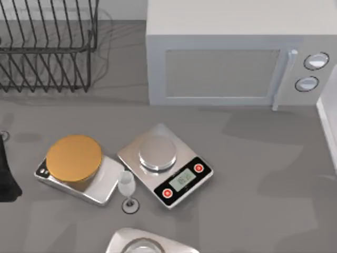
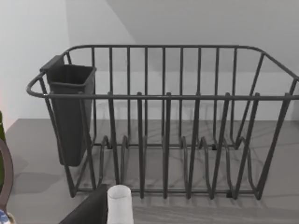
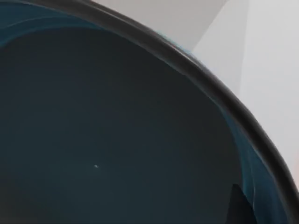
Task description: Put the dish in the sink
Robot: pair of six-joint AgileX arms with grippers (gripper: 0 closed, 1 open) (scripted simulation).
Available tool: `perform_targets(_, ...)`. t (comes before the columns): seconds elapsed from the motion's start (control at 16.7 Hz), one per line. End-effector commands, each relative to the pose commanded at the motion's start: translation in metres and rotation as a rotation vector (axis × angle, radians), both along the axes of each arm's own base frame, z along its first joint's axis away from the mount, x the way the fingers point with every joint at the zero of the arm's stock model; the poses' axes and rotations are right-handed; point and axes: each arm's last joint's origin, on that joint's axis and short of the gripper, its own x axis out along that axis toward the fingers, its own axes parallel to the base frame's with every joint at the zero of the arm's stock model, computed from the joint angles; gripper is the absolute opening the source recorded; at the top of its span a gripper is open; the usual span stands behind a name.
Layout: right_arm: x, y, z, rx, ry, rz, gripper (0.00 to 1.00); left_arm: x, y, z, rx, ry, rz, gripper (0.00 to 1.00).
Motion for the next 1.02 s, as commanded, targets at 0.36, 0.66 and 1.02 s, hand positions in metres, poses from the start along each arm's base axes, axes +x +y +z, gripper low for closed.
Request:
perform_targets(0.36,0.002,0.001,-0.004,0.010,0.007,0.012,0.00,0.000,0.000,0.000,0.000,0.000,0.000,1.00)
perform_targets(0.66,0.011,0.002,-0.060,0.078,0.075,0.052,0.00,0.000,0.000,0.000,0.000,0.000,0.000,1.00)
perform_targets(1.02,0.004,0.000,-0.132,0.046,0.063,0.025,0.00,0.000,0.000,0.000,0.000,0.000,0.000,1.00)
